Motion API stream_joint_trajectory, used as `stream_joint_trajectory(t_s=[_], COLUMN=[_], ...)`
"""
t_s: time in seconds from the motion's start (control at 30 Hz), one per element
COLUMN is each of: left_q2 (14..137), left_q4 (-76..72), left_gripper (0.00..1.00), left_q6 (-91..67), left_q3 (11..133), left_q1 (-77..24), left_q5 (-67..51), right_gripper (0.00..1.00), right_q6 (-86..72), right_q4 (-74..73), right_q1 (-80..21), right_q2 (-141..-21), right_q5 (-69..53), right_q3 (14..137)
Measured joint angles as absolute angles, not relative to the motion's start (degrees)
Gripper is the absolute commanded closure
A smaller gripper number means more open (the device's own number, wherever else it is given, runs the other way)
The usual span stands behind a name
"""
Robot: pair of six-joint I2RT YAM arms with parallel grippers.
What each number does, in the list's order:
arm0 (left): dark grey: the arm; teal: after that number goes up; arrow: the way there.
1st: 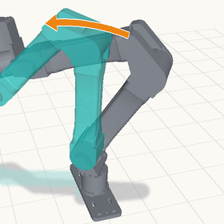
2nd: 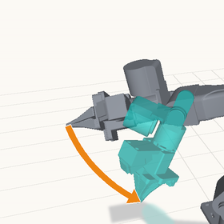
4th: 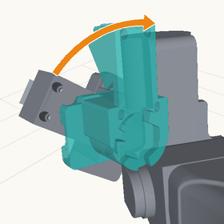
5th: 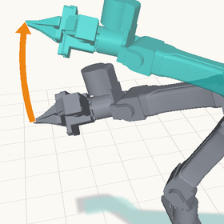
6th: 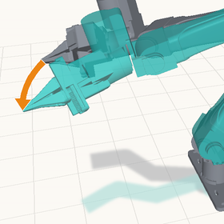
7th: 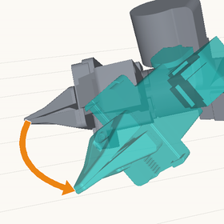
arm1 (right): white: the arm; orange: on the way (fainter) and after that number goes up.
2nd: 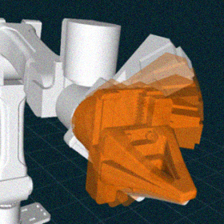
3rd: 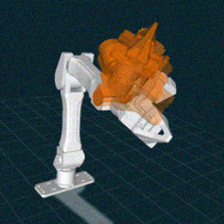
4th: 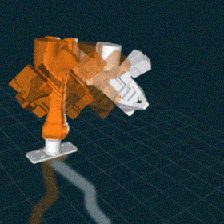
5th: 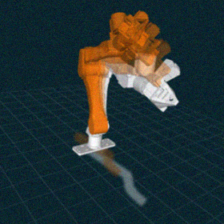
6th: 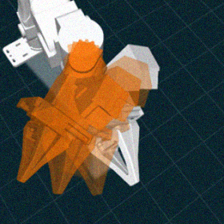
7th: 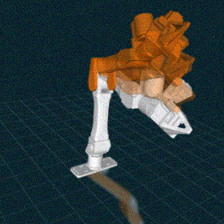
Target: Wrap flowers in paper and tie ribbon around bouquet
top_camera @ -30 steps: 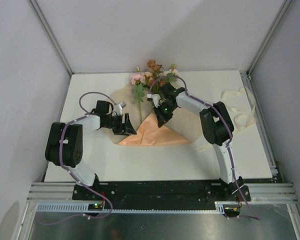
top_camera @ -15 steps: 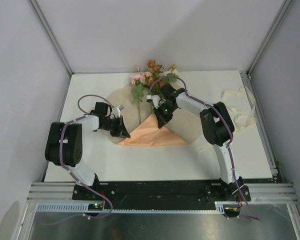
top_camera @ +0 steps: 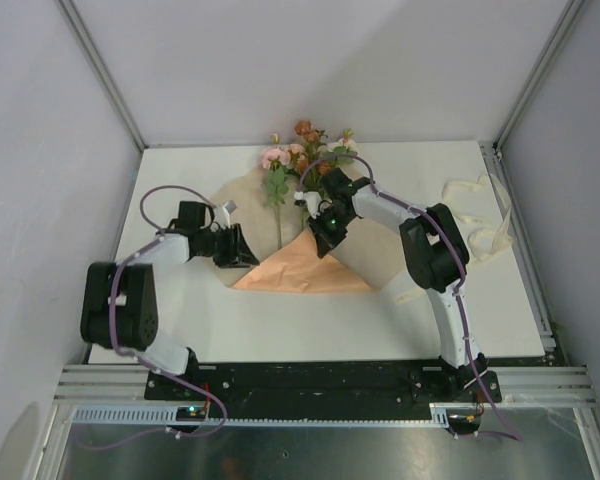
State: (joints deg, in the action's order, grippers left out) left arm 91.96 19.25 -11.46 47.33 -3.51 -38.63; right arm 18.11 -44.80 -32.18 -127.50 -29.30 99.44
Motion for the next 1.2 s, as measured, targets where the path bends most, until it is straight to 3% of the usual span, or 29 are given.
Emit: stream_joint_trajectory(t_s=[0.13,0.27,0.57,0.63,0.8,0.87,1.07,1.2], left_q2=[83.1,79.2,91.1,94.3,99.0,99.5,99.9,99.9], left_q4=[17.1,12.9,7.3,7.1,7.6,8.1,8.5,8.5], left_gripper=[0.58,0.7,0.98,0.99,1.0,1.0,1.0,1.0], left_q6=[-13.1,-17.3,-25.5,-26.1,-28.1,-28.6,-29.1,-29.1], left_q3=[47.2,46.9,40.9,40.9,41.5,41.8,42.0,42.0], left_q1=[-3.4,-5.2,-10.1,-10.0,-9.1,-8.8,-8.5,-8.5], left_q5=[-39.6,-41.5,-42.3,-41.6,-41.8,-42.2,-42.6,-42.6], right_gripper=[1.0,1.0,1.0,0.93,0.41,0.29,0.04,0.01], right_q6=[18.1,18.1,18.1,18.1,17.2,16.5,11.0,4.7], right_q4=[-44.7,-44.7,-44.7,-44.7,-45.8,-47.2,-50.4,-48.4], right_q1=[-32.4,-32.8,-33.3,-33.3,-32.9,-32.4,-25.6,-21.9], right_q2=[-127.5,-127.5,-127.5,-127.5,-127.5,-127.3,-119.1,-109.6], right_q5=[-29.3,-29.3,-29.1,-29.0,-28.7,-28.9,-38.3,-47.5], right_q3=[99.7,100.0,101.2,101.2,102.4,104.0,102.8,95.4])
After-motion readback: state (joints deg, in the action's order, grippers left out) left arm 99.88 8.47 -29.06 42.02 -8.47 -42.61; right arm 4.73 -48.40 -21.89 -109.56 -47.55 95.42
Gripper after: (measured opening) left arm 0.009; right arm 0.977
